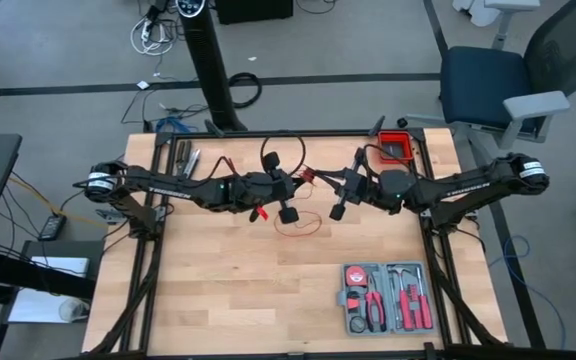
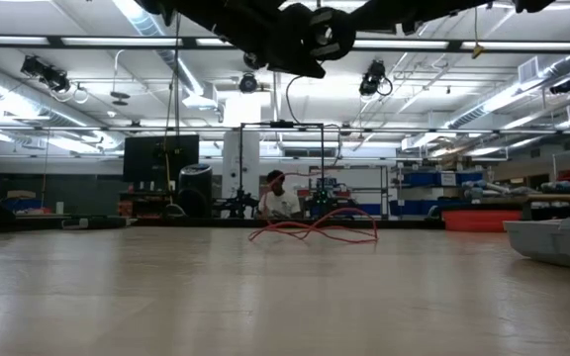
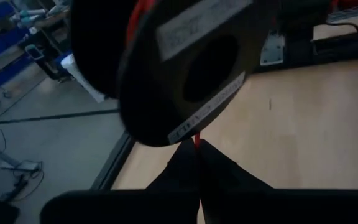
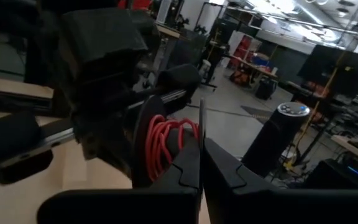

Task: Coil cords
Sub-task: Coil the wire

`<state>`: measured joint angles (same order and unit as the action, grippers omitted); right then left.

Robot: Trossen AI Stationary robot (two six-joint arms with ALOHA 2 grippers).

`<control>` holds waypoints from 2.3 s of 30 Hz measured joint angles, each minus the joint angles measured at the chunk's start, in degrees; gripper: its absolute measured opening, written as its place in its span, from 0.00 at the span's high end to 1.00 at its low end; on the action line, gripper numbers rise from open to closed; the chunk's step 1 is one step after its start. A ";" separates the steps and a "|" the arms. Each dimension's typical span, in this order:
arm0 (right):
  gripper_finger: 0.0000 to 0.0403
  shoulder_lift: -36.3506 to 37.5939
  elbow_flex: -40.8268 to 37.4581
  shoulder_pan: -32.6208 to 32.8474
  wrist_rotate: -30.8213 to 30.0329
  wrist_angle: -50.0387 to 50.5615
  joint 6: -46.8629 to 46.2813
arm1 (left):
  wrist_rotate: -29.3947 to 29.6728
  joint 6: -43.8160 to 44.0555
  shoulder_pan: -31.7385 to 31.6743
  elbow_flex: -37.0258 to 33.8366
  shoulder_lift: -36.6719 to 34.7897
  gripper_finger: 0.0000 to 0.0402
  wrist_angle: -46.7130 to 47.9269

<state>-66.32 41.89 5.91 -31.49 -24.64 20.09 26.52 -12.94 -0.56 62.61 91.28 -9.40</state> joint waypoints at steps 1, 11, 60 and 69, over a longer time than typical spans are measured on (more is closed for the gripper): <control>1.00 0.34 0.00 -0.01 0.33 0.41 -0.06 | 0.22 1.08 0.00 -0.02 -0.02 0.99 0.00; 1.00 2.25 0.13 -0.02 6.34 -1.29 -3.40 | 12.05 4.21 -1.06 -0.24 0.28 0.81 7.27; 1.00 16.47 -10.93 -7.05 15.54 -5.36 -2.39 | -34.93 14.96 -12.20 -23.75 -3.06 0.81 -41.43; 1.00 10.33 -15.13 -10.57 15.84 -21.96 -1.94 | -36.55 13.32 -10.64 -21.58 -0.69 0.73 -38.87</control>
<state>-55.99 26.76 -4.66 -15.65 -46.59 18.15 -10.03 0.38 -11.20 41.02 90.59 -48.27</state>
